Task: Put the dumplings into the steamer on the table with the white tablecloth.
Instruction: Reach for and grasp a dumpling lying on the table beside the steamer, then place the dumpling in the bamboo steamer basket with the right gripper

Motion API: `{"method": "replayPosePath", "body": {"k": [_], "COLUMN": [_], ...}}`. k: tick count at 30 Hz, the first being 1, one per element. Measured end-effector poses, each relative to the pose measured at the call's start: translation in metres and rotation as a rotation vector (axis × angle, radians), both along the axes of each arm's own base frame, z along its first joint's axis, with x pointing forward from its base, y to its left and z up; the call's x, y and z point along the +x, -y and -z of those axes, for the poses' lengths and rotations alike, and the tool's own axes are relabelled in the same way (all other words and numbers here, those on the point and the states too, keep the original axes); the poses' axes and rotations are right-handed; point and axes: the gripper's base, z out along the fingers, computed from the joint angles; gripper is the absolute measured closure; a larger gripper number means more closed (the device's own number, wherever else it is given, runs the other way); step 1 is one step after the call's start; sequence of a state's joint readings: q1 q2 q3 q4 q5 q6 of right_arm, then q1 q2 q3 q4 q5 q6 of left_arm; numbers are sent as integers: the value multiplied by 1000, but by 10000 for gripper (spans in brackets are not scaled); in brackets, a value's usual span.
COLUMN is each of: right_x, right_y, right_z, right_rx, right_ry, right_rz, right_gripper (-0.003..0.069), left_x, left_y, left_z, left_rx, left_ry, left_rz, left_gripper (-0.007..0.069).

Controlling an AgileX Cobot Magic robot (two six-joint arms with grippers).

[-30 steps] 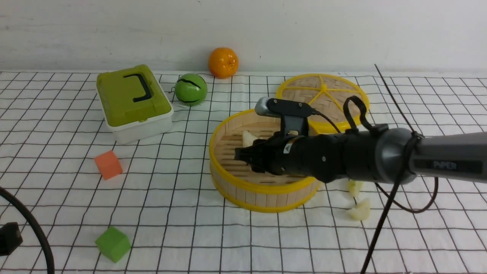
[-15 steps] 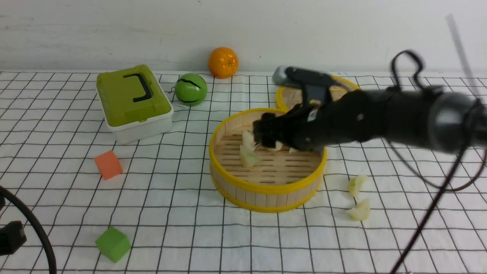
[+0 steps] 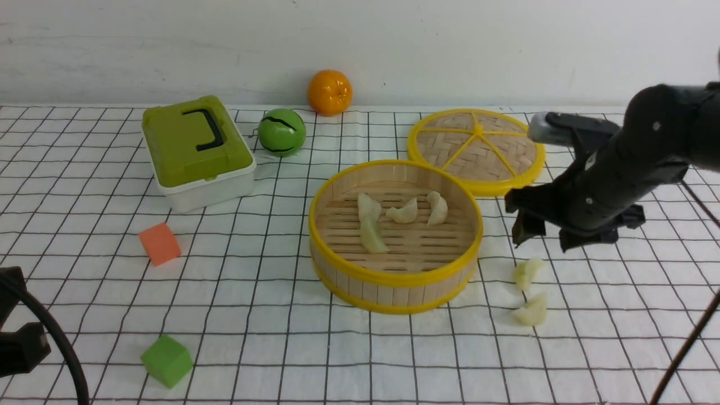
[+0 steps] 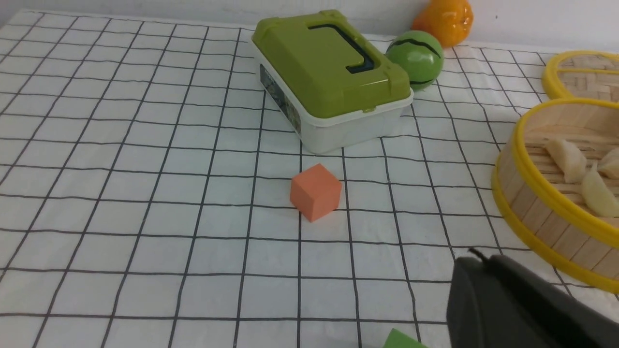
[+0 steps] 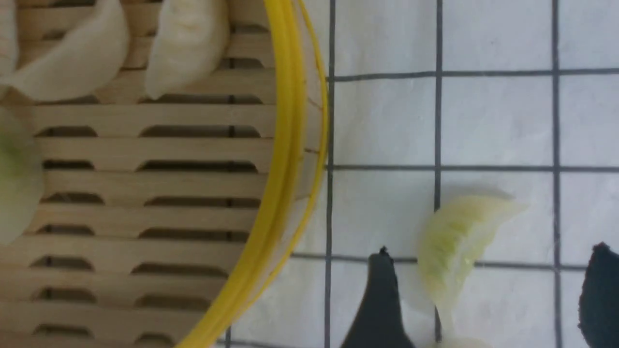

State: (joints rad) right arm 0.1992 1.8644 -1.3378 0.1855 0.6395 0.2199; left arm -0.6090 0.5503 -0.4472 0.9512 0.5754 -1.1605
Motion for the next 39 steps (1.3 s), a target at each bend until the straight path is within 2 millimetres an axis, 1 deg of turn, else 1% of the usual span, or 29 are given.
{"method": "replayPosePath", "body": {"k": [1,3,4,6,8,9,13,14,15,16,18,19,22,23,24,26,27,28,29,31,32,34,35,37,38,39], "right_x": [2,13,13,17,16,16,15,15,14,14,12,12,7,7,4,0,-1,-4,-6,-7,-7,-3,-1,5,9,11], "right_y": [0,-1,-1,-2,-2,-2,-2,-2,-2,-2,-2,-2,-9,-10,-18,-31,-34,-49,-59,-80,-90,-109,-115,-125,-128,-129], "right_z": [3,25,26,45,54,54,53,53,53,52,41,40,6,4,-13,-33,-36,-46,-50,-52,-50,-37,-29,-8,7,17], "right_rx": [4,19,19,14,5,5,-5,-8,-15,-17,-24,-22,-6,-6,5,26,32,51,65,91,103,130,135,143,140,139], "right_ry": [1,12,8,-26,-62,-69,-79,-80,-80,-78,-59,-56,25,32,74,128,139,175,201,258,276,316,312,313,298,289], "right_rz": [10,57,58,68,65,65,45,39,21,18,-14,-13,-42,-49,-74,-107,-114,-148,-170,-209,-223,-228,-229,-218,-211,-203], "right_gripper": [158,187,190,238,283,314,421,426,450,454,455,455,455,455,455,455,455,455,455,458,458,458,458,458,458,458], "left_x": [0,0,0,0,0,0,0,0,0,0,0,0,0,0,0,0,0,0,0,0,0,0,0,0,0,0], "left_y": [0,0,0,0,0,0,0,0,-1,-1,-1,-1,-1,-1,-1,-1,-1,-1,-1,-1,-1,-1,-1,-1,-1,-1], "left_z": [0,0,0,0,0,0,0,0,0,0,0,0,0,0,0,0,0,0,0,0,0,0,0,0,0,0], "left_rx": [0,0,0,0,1,0,5,5,8,8,8,8,8,8,10,13,13,14,14,14,14,14,14,14,14,14], "left_ry": [0,0,0,0,-1,-2,1,1,3,3,3,3,3,3,4,6,7,7,7,7,7,7,7,7,7,7], "left_rz": [0,1,1,0,-2,-3,-3,-3,-3,-3,-3,-3,-3,-3,-3,-3,-3,-3,-3,-3,-3,-3,-3,-3,-3,-3], "left_gripper": [636,636,636,636,636,636,634,634,632,631,629,629,627,626,625,624,624,622,620,617,616,615,615,615,615,613]}}
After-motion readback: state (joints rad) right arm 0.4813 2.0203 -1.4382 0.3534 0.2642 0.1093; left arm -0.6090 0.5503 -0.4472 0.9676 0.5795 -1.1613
